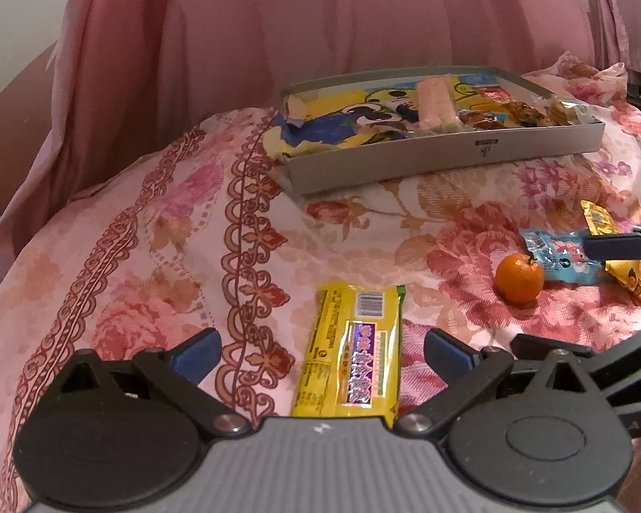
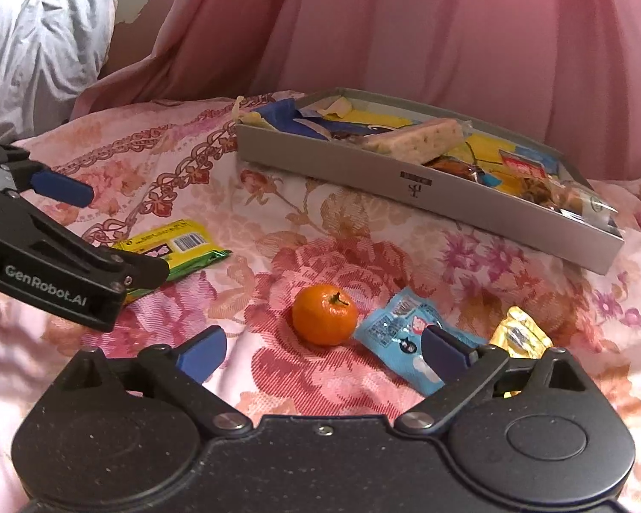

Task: Organize snacks
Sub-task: 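Lower the left tool onto the yellow wafer bar while the right tool reaches the blue candy pack, then close the left tool on the yellow wafer bar while the right tool grasps the orange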

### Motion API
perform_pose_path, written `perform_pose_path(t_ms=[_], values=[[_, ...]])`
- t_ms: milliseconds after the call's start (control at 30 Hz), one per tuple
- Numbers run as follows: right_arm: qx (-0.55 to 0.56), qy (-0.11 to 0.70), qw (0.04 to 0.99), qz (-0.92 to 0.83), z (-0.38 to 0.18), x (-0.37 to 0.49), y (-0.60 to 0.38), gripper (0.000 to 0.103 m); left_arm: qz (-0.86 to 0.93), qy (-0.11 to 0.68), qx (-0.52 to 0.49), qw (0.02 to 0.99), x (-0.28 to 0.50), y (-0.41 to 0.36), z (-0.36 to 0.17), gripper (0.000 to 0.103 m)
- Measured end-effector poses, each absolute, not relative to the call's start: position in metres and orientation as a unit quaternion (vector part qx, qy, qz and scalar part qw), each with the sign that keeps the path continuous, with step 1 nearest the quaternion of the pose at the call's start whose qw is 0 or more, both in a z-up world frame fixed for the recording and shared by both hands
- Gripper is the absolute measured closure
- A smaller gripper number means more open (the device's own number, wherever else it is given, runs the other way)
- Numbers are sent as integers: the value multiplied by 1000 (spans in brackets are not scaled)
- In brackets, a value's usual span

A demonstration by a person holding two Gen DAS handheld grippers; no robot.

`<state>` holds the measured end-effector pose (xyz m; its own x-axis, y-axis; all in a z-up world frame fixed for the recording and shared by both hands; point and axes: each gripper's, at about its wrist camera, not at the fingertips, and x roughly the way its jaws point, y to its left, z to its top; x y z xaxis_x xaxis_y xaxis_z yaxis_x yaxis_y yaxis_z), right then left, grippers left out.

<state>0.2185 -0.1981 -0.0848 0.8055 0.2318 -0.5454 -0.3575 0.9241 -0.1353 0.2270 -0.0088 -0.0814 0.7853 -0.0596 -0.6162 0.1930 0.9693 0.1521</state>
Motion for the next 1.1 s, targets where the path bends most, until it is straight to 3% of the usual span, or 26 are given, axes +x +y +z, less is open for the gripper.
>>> perform_pose_path(t_ms=[567, 800, 933, 1100], values=[[-126, 275, 931, 207, -90, 242, -200, 23, -90, 331, 123, 931, 234, -11, -86, 1], [-105, 281, 928, 220, -91, 250, -203, 34, -122, 349, 116, 922, 235, -13, -89, 14], [-80, 291, 925, 230, -90, 252, -205, 47, -135, 370, 95, 914, 238, -11, -92, 27], [-68, 302, 922, 233, -90, 253, -205, 54, -129, 383, 68, 912, 240, -8, -96, 31]])
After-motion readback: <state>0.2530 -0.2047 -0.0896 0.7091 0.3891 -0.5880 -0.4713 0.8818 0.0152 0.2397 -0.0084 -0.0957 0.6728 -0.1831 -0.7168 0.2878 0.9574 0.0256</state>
